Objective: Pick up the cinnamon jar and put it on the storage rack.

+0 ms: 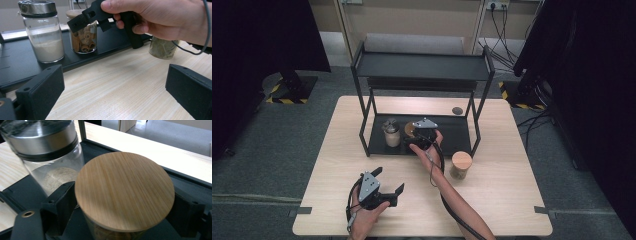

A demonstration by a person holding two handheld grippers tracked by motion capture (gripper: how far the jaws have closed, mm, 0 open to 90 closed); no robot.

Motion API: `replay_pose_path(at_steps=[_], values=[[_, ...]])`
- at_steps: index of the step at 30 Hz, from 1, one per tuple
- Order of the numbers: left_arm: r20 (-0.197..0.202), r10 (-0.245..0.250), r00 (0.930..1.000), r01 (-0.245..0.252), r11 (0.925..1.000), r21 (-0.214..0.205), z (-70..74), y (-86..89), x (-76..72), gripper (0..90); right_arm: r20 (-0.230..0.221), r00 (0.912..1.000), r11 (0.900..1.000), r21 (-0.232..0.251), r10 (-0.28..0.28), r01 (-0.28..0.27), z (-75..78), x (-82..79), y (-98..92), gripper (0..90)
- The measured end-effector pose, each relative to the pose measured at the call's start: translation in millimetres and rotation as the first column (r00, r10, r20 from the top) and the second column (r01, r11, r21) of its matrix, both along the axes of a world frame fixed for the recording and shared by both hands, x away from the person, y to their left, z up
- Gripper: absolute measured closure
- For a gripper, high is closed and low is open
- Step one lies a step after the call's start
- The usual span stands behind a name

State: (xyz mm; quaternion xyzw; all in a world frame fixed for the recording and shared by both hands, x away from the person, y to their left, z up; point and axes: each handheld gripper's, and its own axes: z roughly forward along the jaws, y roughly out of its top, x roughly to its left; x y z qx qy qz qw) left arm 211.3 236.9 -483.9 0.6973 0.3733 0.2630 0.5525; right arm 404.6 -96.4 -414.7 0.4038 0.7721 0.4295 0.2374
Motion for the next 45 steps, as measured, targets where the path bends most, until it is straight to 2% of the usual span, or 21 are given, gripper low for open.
replay_pose_path(at_steps=[9,27,45], values=[[-0.001,0.002,1.0,-0.002,1.0,0.003,0.0,0.0,0.5,0.4,-0.004,0.9998,0.9998,0.011,-0.018,0.018,2.0,-4.1,-3.0,10.9],[0.001,0.005,1.0,-0.005,1.0,0.006,0.2,-0.1,0.2,0.4,-0.006,0.9998,0.9984,0.053,0.02,-0.02,7.8,-17.6,-20.2,8.1],[0.0,0.008,1.0,-0.008,1.0,-0.001,0.2,0.8,0.2,0.4,0.015,0.998,0.9952,0.076,0.061,-0.062,13.5,-32.5,-31.7,7.4]])
